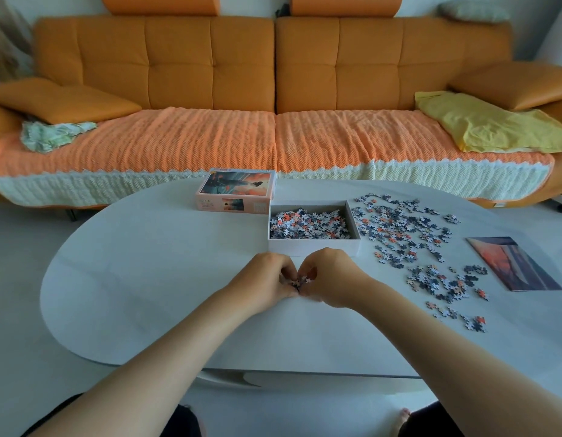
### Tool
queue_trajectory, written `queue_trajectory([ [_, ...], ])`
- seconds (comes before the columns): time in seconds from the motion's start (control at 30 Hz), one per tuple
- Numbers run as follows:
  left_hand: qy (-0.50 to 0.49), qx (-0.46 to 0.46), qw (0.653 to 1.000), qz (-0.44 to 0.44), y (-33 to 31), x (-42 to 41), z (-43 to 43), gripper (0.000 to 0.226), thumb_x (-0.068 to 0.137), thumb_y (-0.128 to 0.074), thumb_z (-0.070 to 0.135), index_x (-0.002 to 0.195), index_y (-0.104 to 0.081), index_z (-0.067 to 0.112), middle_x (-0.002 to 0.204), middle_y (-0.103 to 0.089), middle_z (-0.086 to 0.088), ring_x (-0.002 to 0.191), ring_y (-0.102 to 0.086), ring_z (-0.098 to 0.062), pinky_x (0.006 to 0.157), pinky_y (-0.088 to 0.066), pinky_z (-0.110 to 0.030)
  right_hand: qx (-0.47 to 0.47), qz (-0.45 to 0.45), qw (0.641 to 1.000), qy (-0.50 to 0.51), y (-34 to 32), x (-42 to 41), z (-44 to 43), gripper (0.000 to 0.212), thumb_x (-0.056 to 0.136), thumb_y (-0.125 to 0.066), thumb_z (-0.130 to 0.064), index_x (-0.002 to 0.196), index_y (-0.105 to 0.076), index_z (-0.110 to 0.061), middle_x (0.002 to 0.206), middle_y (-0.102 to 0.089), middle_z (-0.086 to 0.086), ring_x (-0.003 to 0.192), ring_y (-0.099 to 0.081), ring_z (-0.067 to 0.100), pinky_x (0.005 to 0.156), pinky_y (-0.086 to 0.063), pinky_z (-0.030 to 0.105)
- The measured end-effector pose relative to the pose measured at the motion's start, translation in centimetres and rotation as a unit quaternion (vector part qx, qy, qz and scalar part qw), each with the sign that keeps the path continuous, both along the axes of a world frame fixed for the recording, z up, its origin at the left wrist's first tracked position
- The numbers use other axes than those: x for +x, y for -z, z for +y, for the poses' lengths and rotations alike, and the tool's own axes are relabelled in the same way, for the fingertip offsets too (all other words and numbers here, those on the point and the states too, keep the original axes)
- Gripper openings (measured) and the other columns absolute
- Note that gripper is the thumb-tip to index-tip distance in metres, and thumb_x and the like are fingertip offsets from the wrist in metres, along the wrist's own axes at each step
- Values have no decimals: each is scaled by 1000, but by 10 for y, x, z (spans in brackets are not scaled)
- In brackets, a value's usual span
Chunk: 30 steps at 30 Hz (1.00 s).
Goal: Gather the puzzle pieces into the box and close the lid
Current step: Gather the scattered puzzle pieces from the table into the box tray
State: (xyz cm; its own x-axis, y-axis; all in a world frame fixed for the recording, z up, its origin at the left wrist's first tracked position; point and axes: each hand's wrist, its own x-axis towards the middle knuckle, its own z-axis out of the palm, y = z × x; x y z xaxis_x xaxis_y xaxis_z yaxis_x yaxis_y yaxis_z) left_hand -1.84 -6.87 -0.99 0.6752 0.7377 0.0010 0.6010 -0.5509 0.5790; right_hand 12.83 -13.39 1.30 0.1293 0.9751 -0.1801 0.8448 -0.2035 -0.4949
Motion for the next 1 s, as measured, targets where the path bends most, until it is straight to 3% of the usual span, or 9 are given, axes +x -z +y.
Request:
queue_trajectory([
  [0.1, -14, -25, 999, -39, 1, 1, -5, 25, 67, -83, 24, 83, -64, 17, 83, -68, 8, 74, -62, -10, 64, -45, -17, -12, 5, 1000, 13, 0, -2, 1, 17, 72, -63, -11, 85, -73, -15, 71, -61, -4, 59, -57, 19, 36, -36, 13],
  [0.23, -24, -60, 996, -62, 1, 1, -4, 32, 67, -83, 20, 91, -63, 16, 85, -68, 4, 75, -62, -13, 67, -47, -21, -13, 27, 999, 31, 2, 1, 3, 19, 71, -68, -11, 87, -75, -18, 79, -70, -1, 69, -65, 21, 42, -42, 16],
  [0.4, -81, -98, 985, -113, 6, 6, 6, 20, 73, -78, 11, 85, -66, 22, 78, -68, 5, 72, -65, -13, 72, -54, -28, 18, 79, 996, 48, 2, 8, 9, 10, 77, -71, -13, 85, -75, -18, 75, -73, 3, 68, -70, 17, 60, -57, 26],
  [0.53, -117, -125, 964, -204, -10, 16, 20, 22, 74, -80, 4, 76, -67, 22, 75, -70, 3, 68, -65, -13, 76, -55, -35, 96, 133, 984, 74, -13, 19, 16, 11, 81, -72, -12, 86, -74, -22, 70, -72, 0, 59, -70, 9, 45, -51, 20],
  [0.67, -116, -103, 949, -273, -32, 31, 39, 17, 77, -80, 8, 81, -69, 20, 78, -72, 3, 73, -67, -12, 74, -56, -28, 221, 142, 961, 91, -23, 31, 34, 14, 80, -75, -11, 91, -76, -20, 71, -71, -5, 61, -68, 12, 57, -50, 17],
  [0.77, -97, -33, 969, -227, -35, 40, 53, 13, 81, -77, 12, 91, -72, 17, 87, -71, 4, 81, -66, -9, 74, -53, -22, 249, 42, 965, 73, -21, 36, 47, 19, 87, -68, -11, 101, -76, -21, 84, -71, -4, 73, -61, 11, 59, -40, 9],
  [0.83, -74, 23, 989, -128, -28, 40, 61, 19, 84, -75, 17, 102, -73, 18, 100, -71, 3, 91, -65, -12, 82, -51, -27, 157, -38, 986, 46, -15, 40, 51, 25, 94, -57, -15, 111, -72, -24, 94, -71, 0, 75, -57, 14, 57, -38, 15],
  [0.9, -56, 64, 995, -57, -22, 36, 63, 26, 86, -72, 18, 112, -72, 18, 114, -67, 1, 102, -61, -17, 85, -45, -25, 102, -60, 992, 41, -10, 44, 51, 32, 97, -52, -15, 123, -67, -25, 111, -70, 3, 78, -58, 18, 66, -41, 22],
  [1.0, -27, 145, 987, -56, -22, 30, 62, 22, 86, -71, 15, 108, -72, 15, 104, -63, -2, 97, -59, -21, 83, -45, -30, 184, -49, 980, 52, -13, 44, 49, 29, 94, -53, -10, 114, -72, -21, 111, -71, 3, 86, -63, 18, 73, -43, 20],
])
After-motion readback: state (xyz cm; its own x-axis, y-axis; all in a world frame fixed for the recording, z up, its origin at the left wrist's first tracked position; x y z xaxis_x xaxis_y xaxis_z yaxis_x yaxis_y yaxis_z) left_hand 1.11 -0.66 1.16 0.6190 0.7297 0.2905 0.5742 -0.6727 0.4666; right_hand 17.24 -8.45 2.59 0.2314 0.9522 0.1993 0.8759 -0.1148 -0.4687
